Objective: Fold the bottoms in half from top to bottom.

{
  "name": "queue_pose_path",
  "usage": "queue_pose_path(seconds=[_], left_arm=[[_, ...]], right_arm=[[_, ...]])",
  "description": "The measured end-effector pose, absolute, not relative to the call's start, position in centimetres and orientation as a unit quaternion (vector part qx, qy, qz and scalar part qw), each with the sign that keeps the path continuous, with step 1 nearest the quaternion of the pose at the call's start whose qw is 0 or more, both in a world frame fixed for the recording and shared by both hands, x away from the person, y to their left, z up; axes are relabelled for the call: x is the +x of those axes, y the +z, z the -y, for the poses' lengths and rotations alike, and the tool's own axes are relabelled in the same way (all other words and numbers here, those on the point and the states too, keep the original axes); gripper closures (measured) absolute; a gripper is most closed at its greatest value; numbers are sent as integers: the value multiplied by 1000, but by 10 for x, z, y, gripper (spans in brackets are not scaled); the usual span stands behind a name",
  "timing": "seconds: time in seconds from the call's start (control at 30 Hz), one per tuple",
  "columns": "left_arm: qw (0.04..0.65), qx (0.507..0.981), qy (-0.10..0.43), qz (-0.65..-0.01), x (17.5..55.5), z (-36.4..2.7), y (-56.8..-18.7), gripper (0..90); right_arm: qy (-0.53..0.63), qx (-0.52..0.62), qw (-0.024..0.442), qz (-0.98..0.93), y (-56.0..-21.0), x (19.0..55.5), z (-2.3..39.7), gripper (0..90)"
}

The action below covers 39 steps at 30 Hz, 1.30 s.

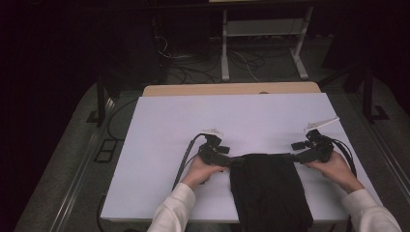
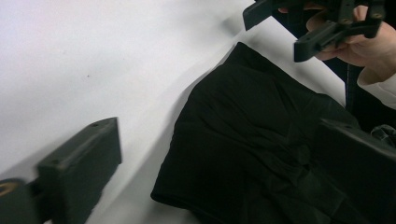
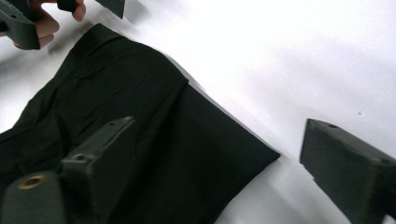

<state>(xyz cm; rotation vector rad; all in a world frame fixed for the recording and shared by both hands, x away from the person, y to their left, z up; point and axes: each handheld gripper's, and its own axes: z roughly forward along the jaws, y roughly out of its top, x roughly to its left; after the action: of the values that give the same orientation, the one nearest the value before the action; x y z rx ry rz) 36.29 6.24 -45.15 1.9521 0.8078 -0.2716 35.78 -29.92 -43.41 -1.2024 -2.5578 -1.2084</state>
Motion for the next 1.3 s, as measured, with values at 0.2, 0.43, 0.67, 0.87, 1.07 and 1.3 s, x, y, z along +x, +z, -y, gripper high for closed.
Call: queue_pose_path(seconds=[0.2,0.43,0.67,0.87,1.07,1.3], left_arm=[[479,806,-125,-324,363,-58,-456,145],[458,820,-111,-324,359,-54,-460,319],[448,819,-128,-336,360,-54,-462,601],[450,824,-136,-318,359,-55,-460,798],[446,833,-113,-308,355,-61,-450,813],[438,846,-79,-293,351,-66,-439,817]], right_arm=[[-383,-396,45,833,-442,363,302,181],[-377,-382,56,842,-448,366,303,377],[-379,-387,83,836,-451,370,303,634],[-367,-392,94,838,-450,367,300,855],[-384,-400,84,828,-441,361,302,859],[-388,-407,65,825,-434,360,294,859]])
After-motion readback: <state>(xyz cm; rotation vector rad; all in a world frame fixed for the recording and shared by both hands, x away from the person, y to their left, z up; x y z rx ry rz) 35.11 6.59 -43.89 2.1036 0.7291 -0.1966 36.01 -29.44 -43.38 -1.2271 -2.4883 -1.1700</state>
